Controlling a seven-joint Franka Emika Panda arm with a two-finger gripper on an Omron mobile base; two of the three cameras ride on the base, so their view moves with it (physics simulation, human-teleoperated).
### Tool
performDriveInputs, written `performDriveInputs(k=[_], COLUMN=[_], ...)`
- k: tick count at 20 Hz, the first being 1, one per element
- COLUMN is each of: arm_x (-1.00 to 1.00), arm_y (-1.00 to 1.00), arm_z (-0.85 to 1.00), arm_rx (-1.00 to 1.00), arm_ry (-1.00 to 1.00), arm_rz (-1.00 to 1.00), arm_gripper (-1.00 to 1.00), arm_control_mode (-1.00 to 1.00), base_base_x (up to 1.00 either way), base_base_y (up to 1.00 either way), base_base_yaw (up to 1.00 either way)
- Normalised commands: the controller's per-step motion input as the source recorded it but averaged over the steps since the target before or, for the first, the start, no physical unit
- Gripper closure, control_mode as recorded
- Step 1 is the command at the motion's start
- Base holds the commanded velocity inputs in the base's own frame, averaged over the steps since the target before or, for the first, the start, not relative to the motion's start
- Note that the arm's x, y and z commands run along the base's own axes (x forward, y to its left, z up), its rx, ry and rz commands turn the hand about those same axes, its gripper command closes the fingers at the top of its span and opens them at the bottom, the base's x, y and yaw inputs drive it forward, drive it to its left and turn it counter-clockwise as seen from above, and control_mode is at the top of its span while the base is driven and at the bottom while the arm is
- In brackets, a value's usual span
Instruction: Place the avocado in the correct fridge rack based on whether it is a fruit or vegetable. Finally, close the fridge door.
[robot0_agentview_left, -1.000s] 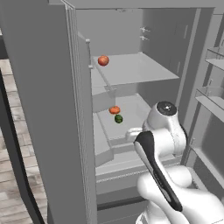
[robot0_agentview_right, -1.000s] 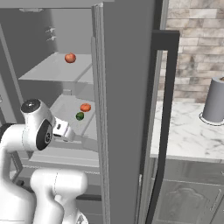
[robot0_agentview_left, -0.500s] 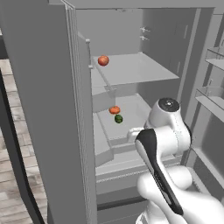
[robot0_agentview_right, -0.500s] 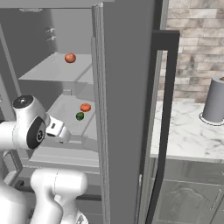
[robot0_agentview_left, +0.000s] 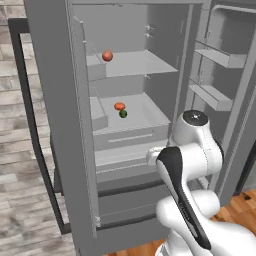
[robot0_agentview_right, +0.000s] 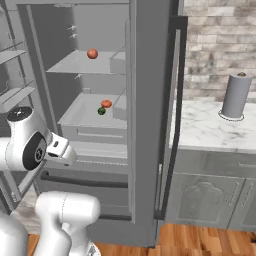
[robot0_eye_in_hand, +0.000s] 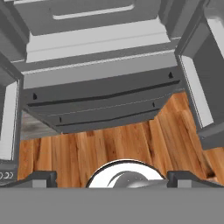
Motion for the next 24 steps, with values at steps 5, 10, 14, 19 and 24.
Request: performDriveInputs(k=[5, 10, 14, 19, 24], arm_x=[0.00, 0.00, 0.00, 0.00, 0.00], arm_y=[0.00, 0.00, 0.00, 0.00, 0.00], arm_z=[0.00, 0.00, 0.00, 0.00, 0.00], arm_rx=[0.00, 0.00, 0.00, 0.00, 0.00], arm_ry=[0.00, 0.00, 0.00, 0.00, 0.00], arm_rz=[0.00, 0.00, 0.00, 0.00, 0.00], arm_gripper=[-1.00, -1.00, -1.00, -1.00, -1.00], arm_control_mode=[1.00, 1.00, 1.00, 1.00, 1.00], base_base_x=[-0.40, -0.36, -0.47, -0.27, -0.14], base_base_y=[0.02, 0.07, 0.07, 0.18, 0.27], base_base_yaw=[0.00, 0.00, 0.00, 0.00, 0.00])
